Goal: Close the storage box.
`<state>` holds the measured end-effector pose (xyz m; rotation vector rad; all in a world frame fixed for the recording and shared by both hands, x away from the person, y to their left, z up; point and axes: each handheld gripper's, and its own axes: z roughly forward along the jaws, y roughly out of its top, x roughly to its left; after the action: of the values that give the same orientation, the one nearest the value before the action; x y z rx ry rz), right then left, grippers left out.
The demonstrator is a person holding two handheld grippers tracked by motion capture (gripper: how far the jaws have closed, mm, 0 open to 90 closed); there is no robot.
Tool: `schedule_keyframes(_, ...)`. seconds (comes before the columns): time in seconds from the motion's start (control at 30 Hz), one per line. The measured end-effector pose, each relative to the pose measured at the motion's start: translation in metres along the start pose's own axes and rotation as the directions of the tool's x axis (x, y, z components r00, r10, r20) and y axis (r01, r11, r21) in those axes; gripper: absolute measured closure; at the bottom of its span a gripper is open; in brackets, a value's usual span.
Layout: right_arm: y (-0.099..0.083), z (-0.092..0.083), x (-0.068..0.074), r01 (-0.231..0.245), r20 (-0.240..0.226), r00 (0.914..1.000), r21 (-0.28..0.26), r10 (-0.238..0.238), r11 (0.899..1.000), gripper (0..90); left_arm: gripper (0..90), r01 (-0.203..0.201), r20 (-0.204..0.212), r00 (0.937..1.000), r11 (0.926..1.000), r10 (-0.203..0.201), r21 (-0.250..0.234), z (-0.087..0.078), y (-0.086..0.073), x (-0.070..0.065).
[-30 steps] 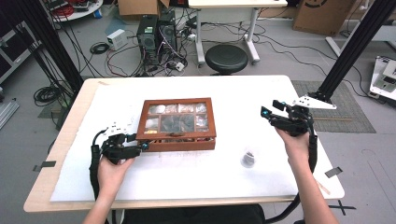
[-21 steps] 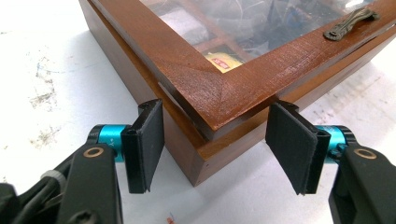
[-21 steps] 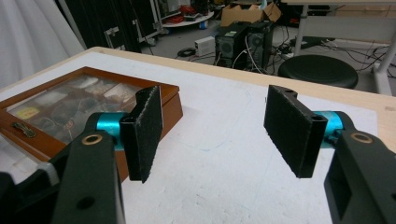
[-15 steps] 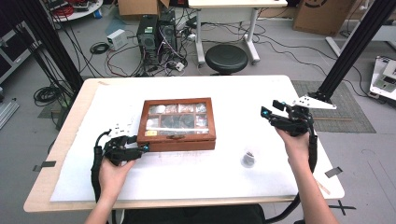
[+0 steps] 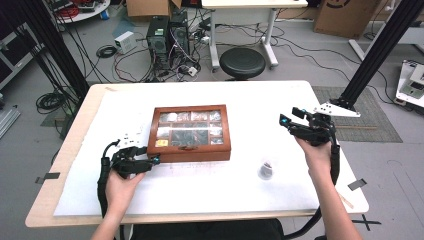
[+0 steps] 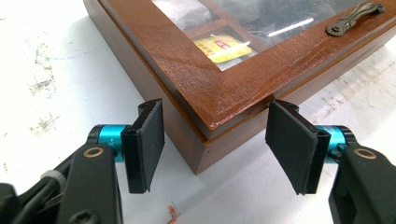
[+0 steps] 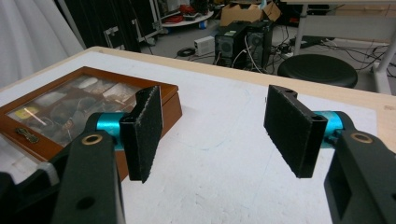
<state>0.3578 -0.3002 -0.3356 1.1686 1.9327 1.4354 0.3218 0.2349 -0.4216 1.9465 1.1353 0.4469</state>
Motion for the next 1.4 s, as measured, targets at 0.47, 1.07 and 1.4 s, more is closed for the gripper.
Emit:
schedule_keyframes(0.47, -0.001, 0.0, -0.001, -0.002, 0.003, 1.0, 0.0, 0.002, 1.0, 38.1, 37.3, -0.006, 0.008, 0.9999, 1.0, 0.006, -0.004, -0.005, -0.002, 0.0)
schedule_keyframes(1.07, -0.002, -0.003, -0.005, -0.009, 0.017, 0.9998, 0.002, 0.009, 1.0, 38.0, 34.4, -0.056, 0.106, 0.9904, 0.9589, 0.089, -0.278, -0.04, 0.03, -0.008)
schedule_keyframes(1.4, -0.005, -0.011, -0.01, -0.016, 0.038, 0.9991, -0.005, 0.016, 1.0, 38.0, 33.8, -0.049, 0.14, 0.9831, 0.906, 0.118, -0.42, -0.048, 0.074, -0.012)
